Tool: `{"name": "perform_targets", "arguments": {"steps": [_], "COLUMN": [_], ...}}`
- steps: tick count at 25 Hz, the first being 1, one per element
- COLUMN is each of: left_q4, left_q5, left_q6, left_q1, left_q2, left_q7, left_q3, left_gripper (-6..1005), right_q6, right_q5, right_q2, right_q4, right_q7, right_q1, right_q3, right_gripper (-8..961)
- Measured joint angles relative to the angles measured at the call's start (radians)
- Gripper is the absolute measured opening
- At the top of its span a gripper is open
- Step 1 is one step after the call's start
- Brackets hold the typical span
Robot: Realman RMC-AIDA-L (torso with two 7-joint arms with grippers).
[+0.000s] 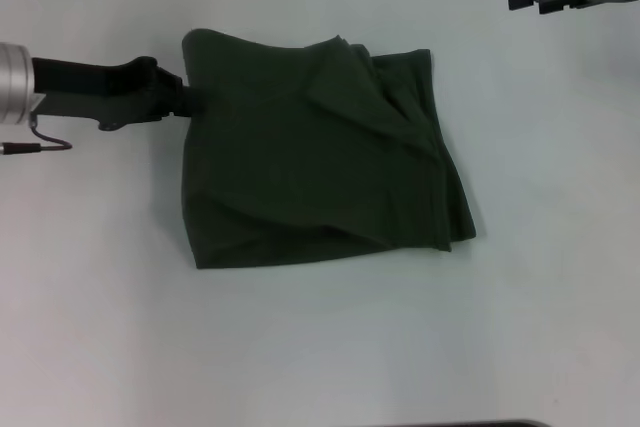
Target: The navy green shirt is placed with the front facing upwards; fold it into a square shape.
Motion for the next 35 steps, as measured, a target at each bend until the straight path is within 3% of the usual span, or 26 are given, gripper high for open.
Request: {"name": "perform_targets", "arguments": {"steps": [4, 9, 15, 20, 26, 35], "left_q4": [0.005, 0.036, 0.179, 0.192, 0.193, 0.185], "left_q5": [0.007, 0.002, -0.002, -0.004, -0.016, -0.022], "left_q6": [0.005, 0.052, 0.256, 0.38, 0.405, 0.401], "left_q1": [0.019, 0.056, 0.099, 0.095, 0.088, 0.105], "left_q2": [0.012, 0.036, 0.022, 0.02, 0.016, 0.014], "left_q7": [0.016, 0.011, 0.025, 0.035, 0.051, 0.072], "left_q3": [-0.01, -0.033, -0.124, -0.134, -0.137, -0.199], "left_gripper": [28, 249, 488, 694, 733, 734], "right_q6": [-0.001, -0.013, -0.044, -0.111, -0.113, -0.024], "right_q5": [0.0, 0.0, -0.001, -0.006, -0.007, -0.007], "right_q2": [-0.001, -0.002, -0.005, 0.002, 0.029, 0.085], "right_q4": [0.0, 0.0, 0.001, 0.0, -0.002, 0.04], "right_q7": [0.012, 0.016, 0.053, 0.125, 0.171, 0.175], "right_q1": [-0.007, -0.009, -0.001, 0.037, 0.1, 0.154], "right_q3": [0.004, 0.019, 0.015, -0.042, -0.195, -0.209], "right_gripper": [733, 735, 738, 741, 740, 741]}}
